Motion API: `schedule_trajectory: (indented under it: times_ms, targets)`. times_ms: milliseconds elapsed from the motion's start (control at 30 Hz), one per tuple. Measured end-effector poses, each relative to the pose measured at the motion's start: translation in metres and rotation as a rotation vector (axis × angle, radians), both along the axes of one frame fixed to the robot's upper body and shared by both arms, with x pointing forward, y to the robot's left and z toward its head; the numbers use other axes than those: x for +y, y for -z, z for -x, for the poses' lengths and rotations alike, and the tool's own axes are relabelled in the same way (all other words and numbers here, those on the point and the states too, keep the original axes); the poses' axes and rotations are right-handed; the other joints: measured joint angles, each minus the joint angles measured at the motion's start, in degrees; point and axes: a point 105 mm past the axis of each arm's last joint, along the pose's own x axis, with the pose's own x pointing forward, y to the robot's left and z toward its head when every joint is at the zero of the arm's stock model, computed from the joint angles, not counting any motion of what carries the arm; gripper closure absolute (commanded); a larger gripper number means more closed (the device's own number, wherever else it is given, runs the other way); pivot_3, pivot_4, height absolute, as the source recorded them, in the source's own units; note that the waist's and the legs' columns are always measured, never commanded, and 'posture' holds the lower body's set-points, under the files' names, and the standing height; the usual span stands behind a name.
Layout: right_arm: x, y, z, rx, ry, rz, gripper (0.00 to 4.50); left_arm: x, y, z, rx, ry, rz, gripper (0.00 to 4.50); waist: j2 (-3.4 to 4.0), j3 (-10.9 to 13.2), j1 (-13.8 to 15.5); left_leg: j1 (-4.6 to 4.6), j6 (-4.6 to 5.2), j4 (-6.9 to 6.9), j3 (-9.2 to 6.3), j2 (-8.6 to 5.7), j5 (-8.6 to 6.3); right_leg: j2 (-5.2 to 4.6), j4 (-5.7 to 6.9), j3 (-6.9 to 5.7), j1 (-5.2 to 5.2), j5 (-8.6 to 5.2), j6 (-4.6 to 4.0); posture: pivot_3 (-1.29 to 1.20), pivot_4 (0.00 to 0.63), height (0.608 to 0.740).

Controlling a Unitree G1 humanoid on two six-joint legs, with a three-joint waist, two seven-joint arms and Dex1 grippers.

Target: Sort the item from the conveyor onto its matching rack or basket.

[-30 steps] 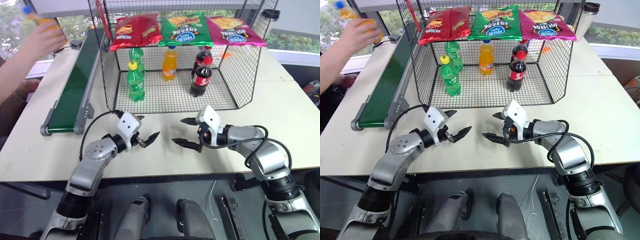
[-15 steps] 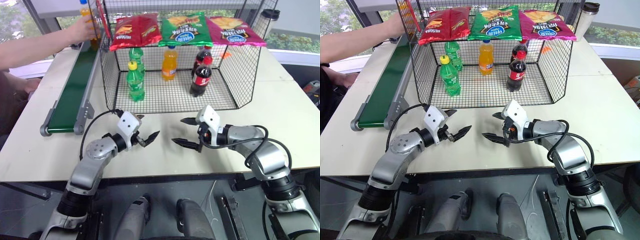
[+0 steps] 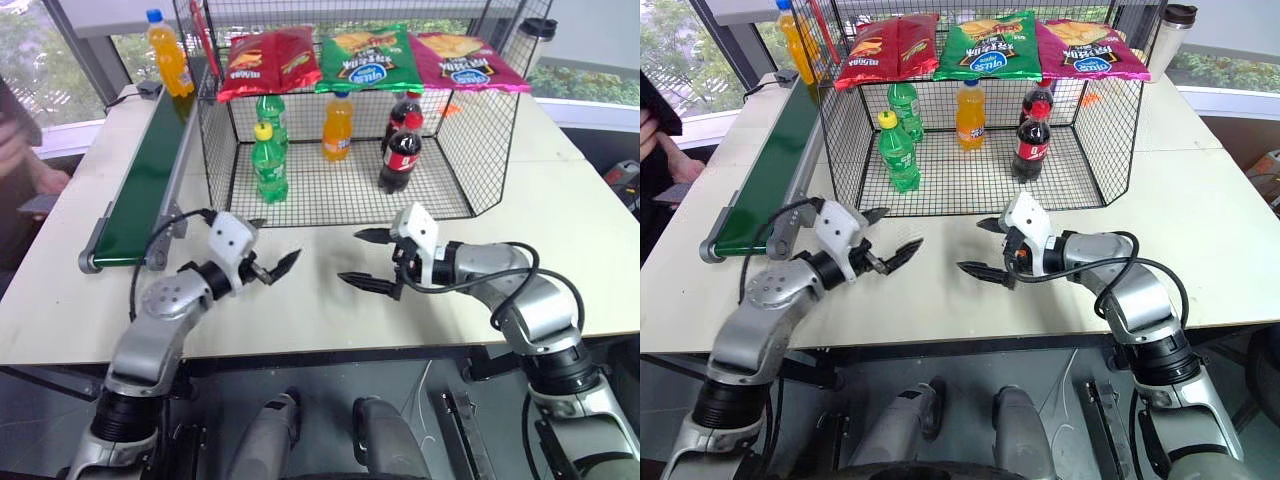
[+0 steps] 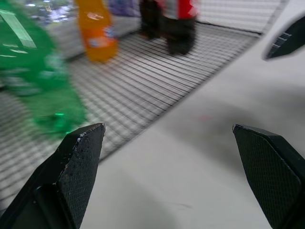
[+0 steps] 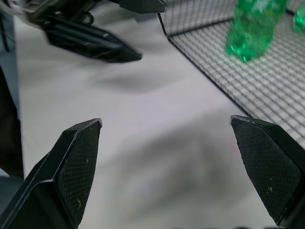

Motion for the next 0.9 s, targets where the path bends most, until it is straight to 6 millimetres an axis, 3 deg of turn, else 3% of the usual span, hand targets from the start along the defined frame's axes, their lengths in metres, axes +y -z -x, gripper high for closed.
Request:
schedule_trajectory:
  times_ms: [233, 400, 633, 900]
  targets:
    - [0.010, -0.025, 0.004, -0.026, -0.042, -0.060, 0.04, 0.084, -0.038, 0.001, -0.046, -0.299, 0.151, 0.00, 0.00, 0.00, -0.05, 0.00, 0.00, -0.02, -0.01, 0.00, 0.00, 0.01, 0.00, -0.01, -0.03, 0.00, -0.01, 0.00, 0.150, 0.738]
    - [0.014, -0.031, 0.005, -0.037, -0.066, -0.076, 0.04, 0.126, -0.030, 0.011, -0.018, -0.467, 0.185, 0.00, 0.00, 0.00, 0.10, -0.01, 0.00, -0.02, 0.01, -0.01, 0.00, -0.01, -0.02, 0.00, -0.03, 0.02, -0.04, 0.00, 0.150, 0.738]
    - [0.017, -0.034, 0.006, -0.043, -0.081, -0.086, 0.04, 0.158, -0.022, 0.012, -0.020, -0.611, 0.217, 0.00, -0.03, -0.02, 0.04, -0.01, -0.01, -0.03, 0.00, 0.00, -0.01, -0.02, -0.03, 0.01, -0.03, 0.01, -0.04, 0.00, 0.150, 0.738]
    - [0.017, -0.034, 0.006, -0.041, -0.081, -0.086, 0.04, 0.169, -0.013, 0.009, -0.009, -0.674, 0.245, 0.00, -0.03, -0.02, 0.05, -0.03, -0.01, -0.05, 0.00, 0.00, -0.01, -0.02, -0.04, 0.01, -0.04, 0.02, -0.05, 0.00, 0.150, 0.738]
